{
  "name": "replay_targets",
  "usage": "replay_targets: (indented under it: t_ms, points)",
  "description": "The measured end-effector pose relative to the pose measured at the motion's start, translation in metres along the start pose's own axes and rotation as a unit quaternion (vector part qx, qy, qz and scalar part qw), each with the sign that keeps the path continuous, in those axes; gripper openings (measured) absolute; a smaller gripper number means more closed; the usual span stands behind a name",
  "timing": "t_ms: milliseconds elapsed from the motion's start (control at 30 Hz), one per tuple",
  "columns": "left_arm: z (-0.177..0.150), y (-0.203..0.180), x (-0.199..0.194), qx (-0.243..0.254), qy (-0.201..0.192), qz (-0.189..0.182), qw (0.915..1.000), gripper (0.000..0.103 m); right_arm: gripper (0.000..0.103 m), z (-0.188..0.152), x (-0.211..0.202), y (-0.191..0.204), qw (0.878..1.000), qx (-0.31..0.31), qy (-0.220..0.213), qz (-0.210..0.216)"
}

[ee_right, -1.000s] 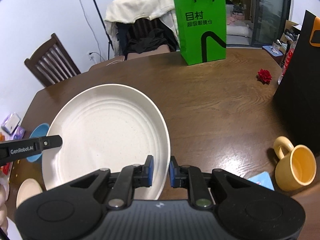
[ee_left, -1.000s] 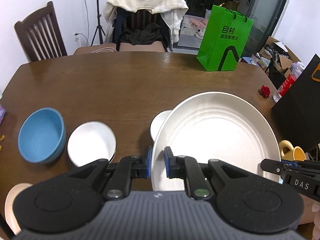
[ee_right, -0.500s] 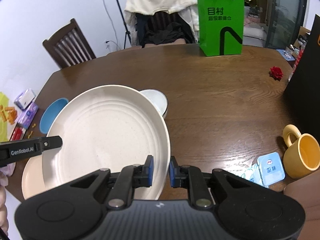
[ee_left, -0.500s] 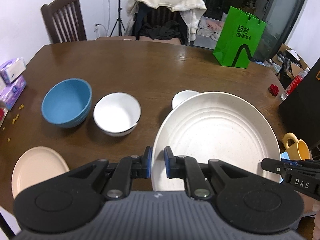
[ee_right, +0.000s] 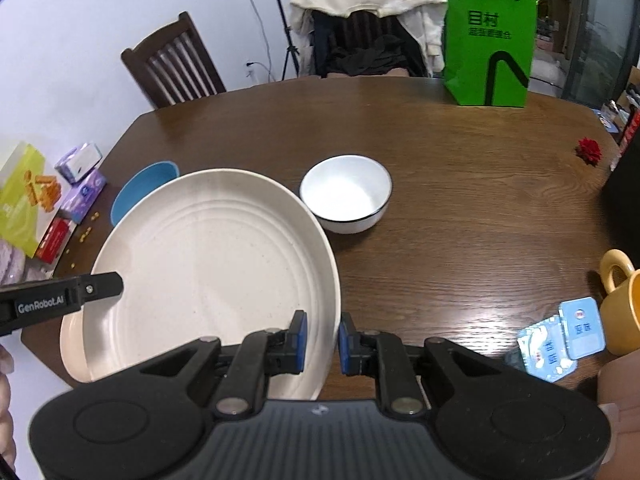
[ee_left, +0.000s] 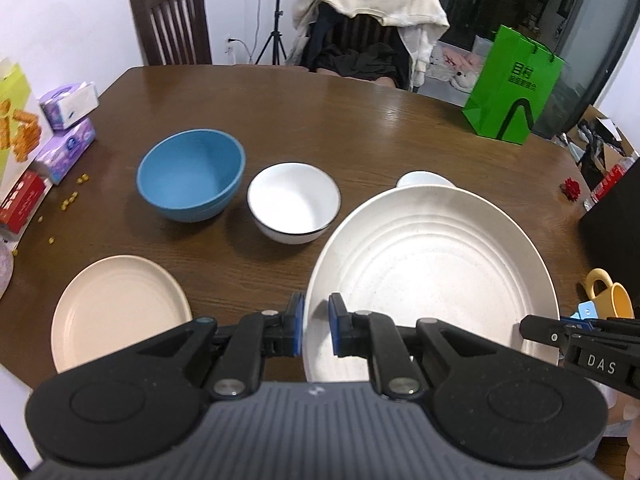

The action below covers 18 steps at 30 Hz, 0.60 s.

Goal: Organize plates and bowls
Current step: 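Carry the held plate with both grippers over the stacked cream plates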

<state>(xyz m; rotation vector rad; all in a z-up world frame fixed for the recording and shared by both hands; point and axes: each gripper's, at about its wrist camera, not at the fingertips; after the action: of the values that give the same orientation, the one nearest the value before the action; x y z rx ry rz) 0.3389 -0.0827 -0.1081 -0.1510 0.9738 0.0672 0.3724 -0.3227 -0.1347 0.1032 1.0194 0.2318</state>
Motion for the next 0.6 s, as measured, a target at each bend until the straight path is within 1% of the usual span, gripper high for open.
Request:
replay_targets:
  t_ms: [333, 600]
  points:
    - [-0.009, 0.051, -0.005, -0.020, 0.002, 0.011, 0.9997, 0.014, 0.015, -0.001, 0.011, 0.044, 1.000, -0.022, 0.007, 0.008]
    - [-0.009, 0.101, -0.008, -0.036, 0.009, 0.026, 0.9990, 0.014, 0.015, -0.003, 0.028, 0.095, 0.999, -0.037, 0.020, 0.018]
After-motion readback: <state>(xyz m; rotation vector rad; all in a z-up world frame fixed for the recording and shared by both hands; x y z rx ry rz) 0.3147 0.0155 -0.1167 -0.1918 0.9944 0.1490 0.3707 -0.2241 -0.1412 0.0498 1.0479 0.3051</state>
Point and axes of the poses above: each gripper's, at about its wrist camera, not at the fingertips, and x roughly the way its jaws point, y to its left, z to its top, and after that the axes turned 1 degree about -y, right-handed
